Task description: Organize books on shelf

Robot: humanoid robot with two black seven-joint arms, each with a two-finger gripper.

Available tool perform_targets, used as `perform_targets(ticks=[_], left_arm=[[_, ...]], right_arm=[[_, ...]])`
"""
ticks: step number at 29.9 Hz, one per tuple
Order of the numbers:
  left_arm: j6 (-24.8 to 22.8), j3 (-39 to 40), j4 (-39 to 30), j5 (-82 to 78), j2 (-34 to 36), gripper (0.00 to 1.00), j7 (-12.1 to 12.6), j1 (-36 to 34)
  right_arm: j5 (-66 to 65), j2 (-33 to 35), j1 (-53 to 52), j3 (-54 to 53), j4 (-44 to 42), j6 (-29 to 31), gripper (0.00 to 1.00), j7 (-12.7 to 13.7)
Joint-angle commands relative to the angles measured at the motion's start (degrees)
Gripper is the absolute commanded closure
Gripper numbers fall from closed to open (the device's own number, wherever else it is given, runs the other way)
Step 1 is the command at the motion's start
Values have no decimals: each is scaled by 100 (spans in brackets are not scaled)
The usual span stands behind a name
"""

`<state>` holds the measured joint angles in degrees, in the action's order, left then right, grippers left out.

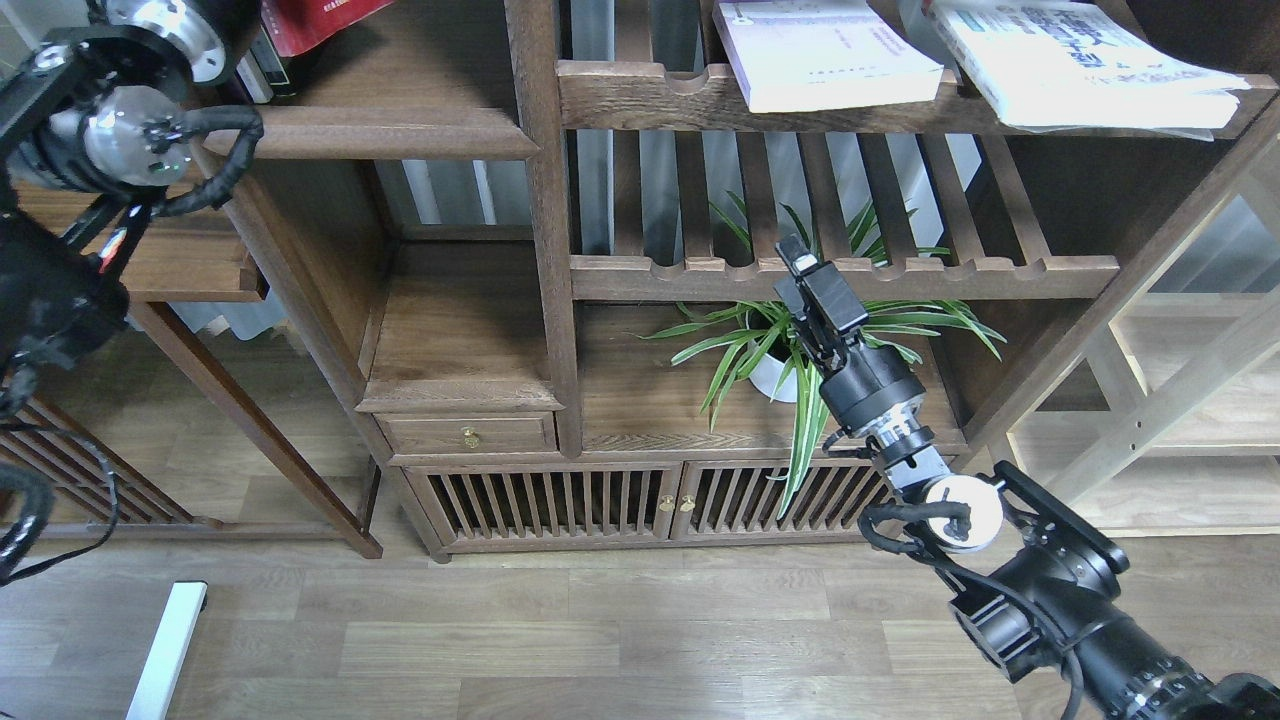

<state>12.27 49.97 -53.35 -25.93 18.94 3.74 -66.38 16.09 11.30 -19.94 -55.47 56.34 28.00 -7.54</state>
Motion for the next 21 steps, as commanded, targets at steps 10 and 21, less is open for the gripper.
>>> perform_targets(ticks=[10, 21], left_arm=[[-14, -154, 597, 0, -233, 98, -312, -147], [-444, -584, 1011, 0, -189, 98, -1200, -147]], right_arm=[[8, 83, 113, -61, -1, 0, 12, -2], [8, 83, 139, -69, 8, 0, 12, 7]])
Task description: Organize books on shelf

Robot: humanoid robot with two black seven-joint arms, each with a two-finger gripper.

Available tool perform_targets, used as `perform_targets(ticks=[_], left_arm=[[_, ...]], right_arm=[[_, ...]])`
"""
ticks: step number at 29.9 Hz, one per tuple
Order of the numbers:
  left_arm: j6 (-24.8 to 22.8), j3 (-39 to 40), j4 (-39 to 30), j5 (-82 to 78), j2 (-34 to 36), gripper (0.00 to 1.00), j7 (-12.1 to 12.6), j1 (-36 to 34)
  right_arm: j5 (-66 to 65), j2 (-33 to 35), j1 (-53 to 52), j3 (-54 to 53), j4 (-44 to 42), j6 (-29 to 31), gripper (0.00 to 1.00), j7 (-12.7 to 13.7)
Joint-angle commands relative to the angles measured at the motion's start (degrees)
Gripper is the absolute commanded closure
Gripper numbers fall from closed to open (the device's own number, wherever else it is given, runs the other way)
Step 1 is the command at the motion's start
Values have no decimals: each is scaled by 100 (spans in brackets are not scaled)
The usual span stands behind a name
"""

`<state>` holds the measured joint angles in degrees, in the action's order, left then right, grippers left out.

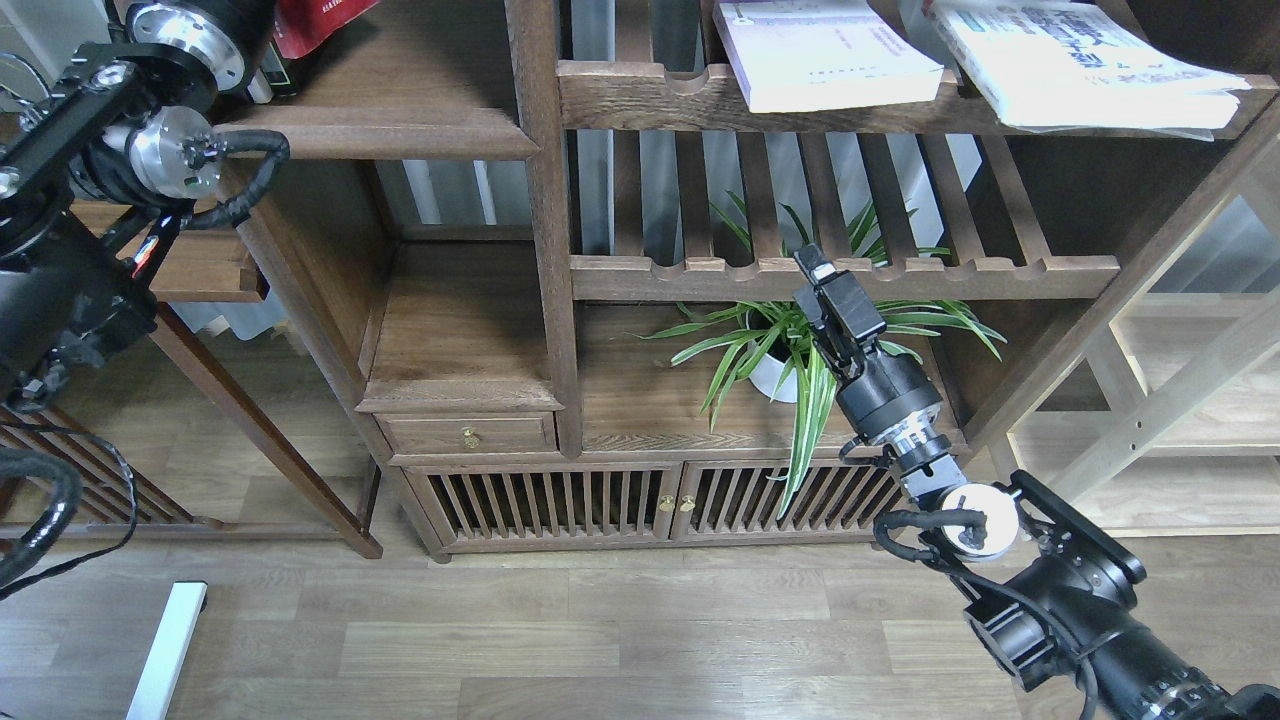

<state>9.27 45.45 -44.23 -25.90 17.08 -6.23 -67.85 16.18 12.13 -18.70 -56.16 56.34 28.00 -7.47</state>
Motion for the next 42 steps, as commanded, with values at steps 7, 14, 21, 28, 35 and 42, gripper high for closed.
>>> perform_targets(ticks=[7, 14, 21, 28, 35, 42], left_arm=[[-259, -282, 169, -3, -29, 98, -239, 35], [-259, -475, 291, 6, -64, 97, -370, 44], [-259, -528, 450, 6, -91, 97, -546, 53], [-259, -642, 643, 49, -108, 95, -836, 62], [-259, -721, 757, 76, -204, 89, -854, 71], [-250, -721, 766, 67, -275, 85, -836, 71]], right_arm=[[8, 149, 112, 0, 8, 0, 12, 0], [8, 184, 174, 0, 17, 0, 12, 9], [8, 210, 174, 0, 26, 0, 12, 0], [8, 219, 174, 0, 35, 0, 12, 9], [8, 219, 174, 9, 35, 0, 12, 9], [8, 219, 174, 9, 43, 0, 12, 9]])
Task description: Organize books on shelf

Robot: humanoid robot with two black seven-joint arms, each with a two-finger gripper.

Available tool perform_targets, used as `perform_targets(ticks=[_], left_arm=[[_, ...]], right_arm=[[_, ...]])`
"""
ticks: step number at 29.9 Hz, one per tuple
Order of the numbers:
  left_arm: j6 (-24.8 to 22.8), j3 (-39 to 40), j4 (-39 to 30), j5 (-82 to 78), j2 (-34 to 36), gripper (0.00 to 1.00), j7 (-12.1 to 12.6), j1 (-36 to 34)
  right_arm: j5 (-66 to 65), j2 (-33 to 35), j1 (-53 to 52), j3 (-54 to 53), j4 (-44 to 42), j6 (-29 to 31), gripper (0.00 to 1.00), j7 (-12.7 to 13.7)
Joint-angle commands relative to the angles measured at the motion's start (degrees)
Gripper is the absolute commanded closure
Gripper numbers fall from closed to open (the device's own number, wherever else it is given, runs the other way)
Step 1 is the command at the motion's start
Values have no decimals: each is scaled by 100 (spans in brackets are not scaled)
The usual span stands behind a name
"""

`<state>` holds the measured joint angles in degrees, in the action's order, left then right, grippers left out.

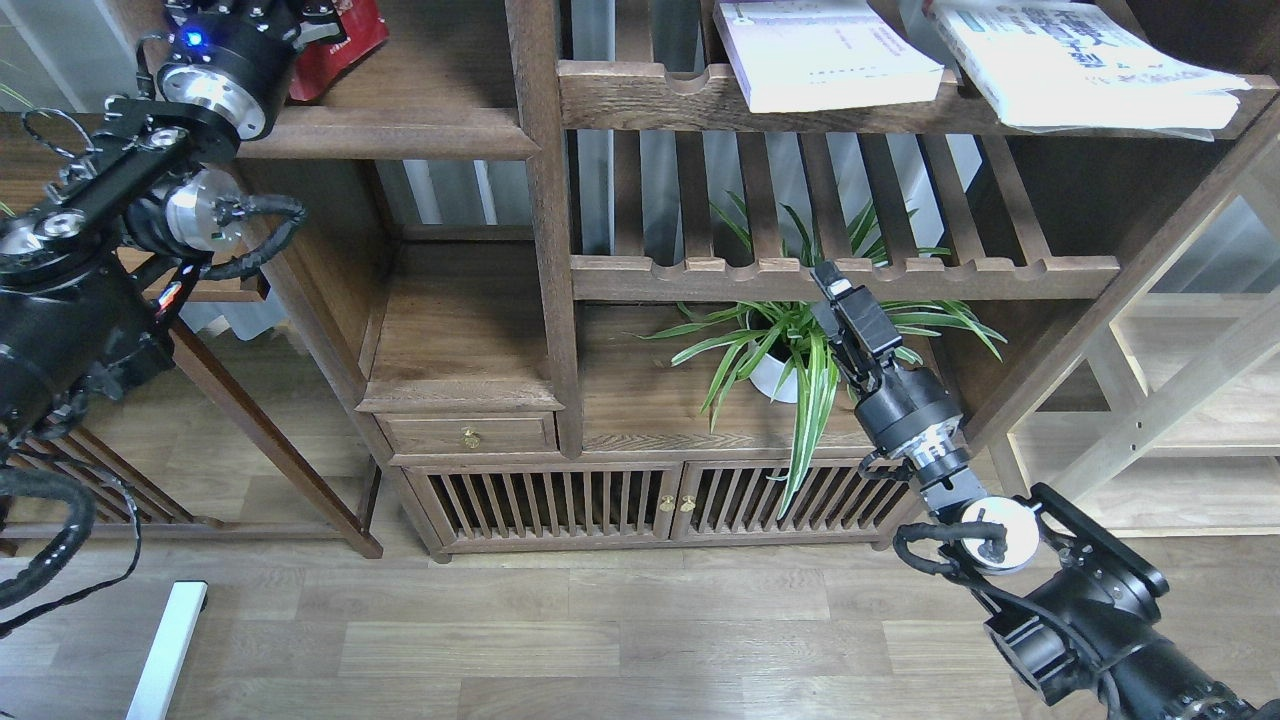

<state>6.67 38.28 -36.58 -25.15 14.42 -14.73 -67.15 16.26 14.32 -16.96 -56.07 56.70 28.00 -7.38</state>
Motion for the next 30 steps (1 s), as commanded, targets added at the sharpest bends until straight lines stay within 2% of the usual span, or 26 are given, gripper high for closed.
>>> perform_targets(ticks=[1, 9, 18, 22, 24, 30], left_arm=[[18, -4, 2, -7, -9, 85, 14, 0], [9, -206, 2, -7, 26, 78, 32, -18], [27, -356, 2, 2, 43, 75, -12, -26], [62, -338, 19, 2, 43, 73, -231, 9], [80, -347, 11, 2, 43, 68, -249, 9], [185, -338, 11, 2, 43, 68, -241, -61]], right_arm=[[0, 0, 0, 0, 8, 0, 12, 0], [0, 106, 52, 0, 17, 0, 12, 0], [0, 132, 70, 9, 17, 0, 12, 0], [0, 124, 70, 18, 17, 0, 12, 0], [0, 123, 70, 18, 17, 0, 12, 0], [0, 132, 70, 26, 17, 0, 12, 8]])
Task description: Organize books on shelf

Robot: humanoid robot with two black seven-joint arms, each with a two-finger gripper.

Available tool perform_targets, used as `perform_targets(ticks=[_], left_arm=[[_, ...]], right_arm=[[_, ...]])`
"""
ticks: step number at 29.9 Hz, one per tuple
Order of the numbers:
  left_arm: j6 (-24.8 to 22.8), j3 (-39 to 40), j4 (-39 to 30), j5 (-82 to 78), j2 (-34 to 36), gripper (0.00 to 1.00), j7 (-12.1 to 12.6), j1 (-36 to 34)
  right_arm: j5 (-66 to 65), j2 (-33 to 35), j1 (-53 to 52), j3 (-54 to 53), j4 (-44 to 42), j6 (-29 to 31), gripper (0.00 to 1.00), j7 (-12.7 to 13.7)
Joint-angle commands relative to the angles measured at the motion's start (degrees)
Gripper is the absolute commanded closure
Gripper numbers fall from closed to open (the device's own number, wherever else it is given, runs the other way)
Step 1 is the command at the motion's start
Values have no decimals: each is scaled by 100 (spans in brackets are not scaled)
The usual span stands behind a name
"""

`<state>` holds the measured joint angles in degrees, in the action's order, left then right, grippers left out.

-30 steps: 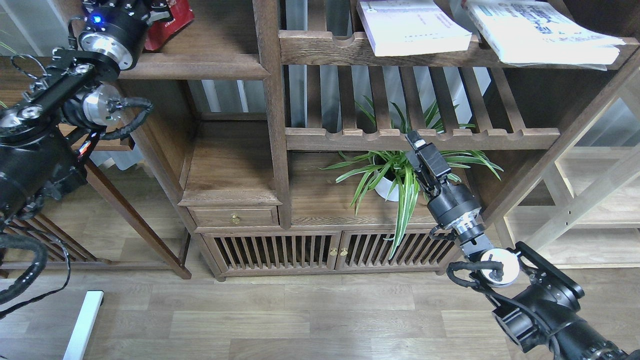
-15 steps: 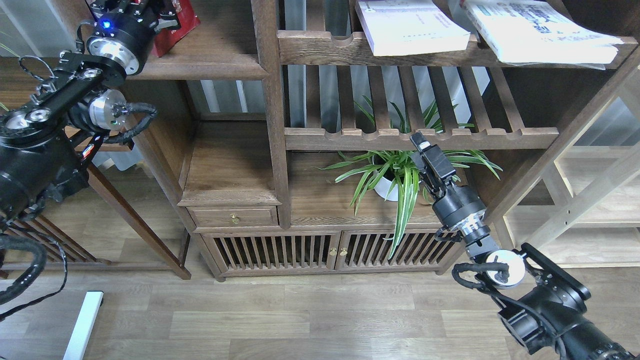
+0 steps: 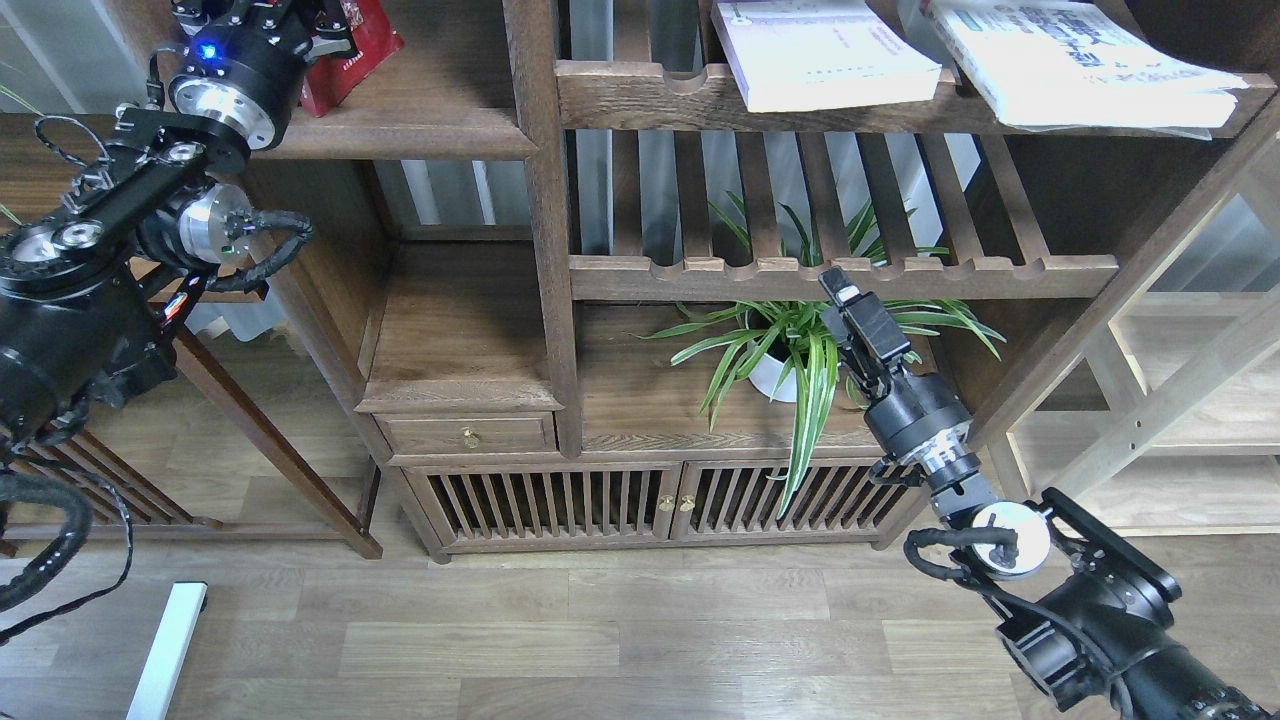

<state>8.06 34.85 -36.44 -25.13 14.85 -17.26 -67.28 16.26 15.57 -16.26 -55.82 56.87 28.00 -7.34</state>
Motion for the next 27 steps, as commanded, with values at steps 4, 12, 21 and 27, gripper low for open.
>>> perform_targets(ticks=[4, 12, 21, 27], left_arm=[[55, 5, -3, 0, 0, 68, 74, -136], [55, 75, -47, 0, 105, 68, 65, -224], [38, 101, -74, 8, 360, 66, 118, -452], [29, 260, -74, 8, 396, 66, 188, -593]], right_arm=[[0, 7, 0, 1, 8, 0, 12, 5], [0, 51, 0, 1, -1, 0, 12, 5], [-9, 60, 0, 54, -1, 0, 12, 5], [-18, 60, 0, 80, -1, 0, 12, 5]])
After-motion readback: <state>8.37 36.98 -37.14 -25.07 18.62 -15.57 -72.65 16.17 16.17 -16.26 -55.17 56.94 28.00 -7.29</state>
